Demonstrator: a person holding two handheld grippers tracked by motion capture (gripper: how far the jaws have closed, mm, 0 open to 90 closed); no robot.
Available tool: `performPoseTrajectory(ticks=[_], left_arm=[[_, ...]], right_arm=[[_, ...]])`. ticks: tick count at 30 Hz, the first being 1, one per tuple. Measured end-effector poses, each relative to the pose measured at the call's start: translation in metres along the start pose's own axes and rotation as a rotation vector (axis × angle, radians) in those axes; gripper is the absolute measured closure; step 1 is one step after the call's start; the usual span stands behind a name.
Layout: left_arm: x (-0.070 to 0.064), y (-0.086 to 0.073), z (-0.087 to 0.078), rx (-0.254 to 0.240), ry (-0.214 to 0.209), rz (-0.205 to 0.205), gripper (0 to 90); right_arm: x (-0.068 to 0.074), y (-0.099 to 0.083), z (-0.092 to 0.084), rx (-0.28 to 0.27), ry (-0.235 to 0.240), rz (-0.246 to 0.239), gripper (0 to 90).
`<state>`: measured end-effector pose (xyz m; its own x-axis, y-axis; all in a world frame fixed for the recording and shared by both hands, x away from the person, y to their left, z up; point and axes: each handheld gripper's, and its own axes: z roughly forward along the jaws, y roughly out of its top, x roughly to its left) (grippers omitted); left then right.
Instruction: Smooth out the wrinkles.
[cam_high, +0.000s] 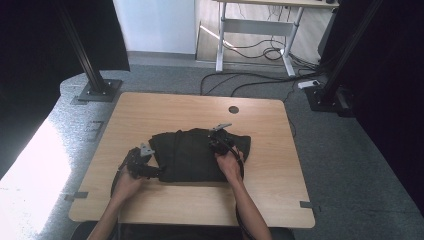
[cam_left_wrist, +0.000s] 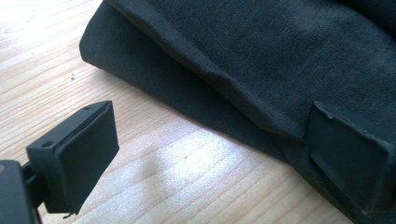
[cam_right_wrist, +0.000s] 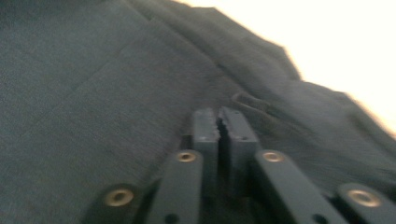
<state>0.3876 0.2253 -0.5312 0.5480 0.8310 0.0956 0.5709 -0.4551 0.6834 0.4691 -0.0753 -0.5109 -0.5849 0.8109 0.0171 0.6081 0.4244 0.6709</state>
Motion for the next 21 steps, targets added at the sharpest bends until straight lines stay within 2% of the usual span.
performPoseTrajectory(ticks=[2,3,6,8,11,15,19,21], left_arm=[[0.000,-0.001,0.000,-0.002,-0.002,-0.001,3.0],[0.000,-0.001,0.000,-0.003,0.000,-0.001,2.9],[0.004,-0.001,-0.004,-0.018,-0.003,-0.010,2.4],[0.006,0.000,-0.009,-0.027,0.000,-0.016,2.0],[0.013,-0.001,-0.017,-0.047,0.005,-0.032,2.0],[0.023,-0.004,-0.029,-0.063,0.015,-0.051,1.4],[0.033,-0.008,-0.041,-0.082,0.008,-0.050,1.7],[0.037,-0.010,-0.046,-0.088,0.008,-0.048,1.9]], right_arm=[[0.002,0.000,0.006,0.015,0.026,-0.007,65.5],[0.004,0.001,0.005,0.004,0.034,-0.012,59.6],[0.001,0.006,-0.003,-0.045,0.067,0.020,43.9],[-0.002,0.010,-0.011,-0.069,0.060,0.020,37.3],[-0.006,0.013,-0.020,-0.078,0.040,0.004,30.7],[-0.015,0.007,-0.032,-0.075,0.025,-0.009,21.2],[-0.026,-0.002,-0.052,-0.097,-0.004,-0.006,14.2],[-0.031,-0.006,-0.063,-0.102,-0.013,-0.007,13.5]])
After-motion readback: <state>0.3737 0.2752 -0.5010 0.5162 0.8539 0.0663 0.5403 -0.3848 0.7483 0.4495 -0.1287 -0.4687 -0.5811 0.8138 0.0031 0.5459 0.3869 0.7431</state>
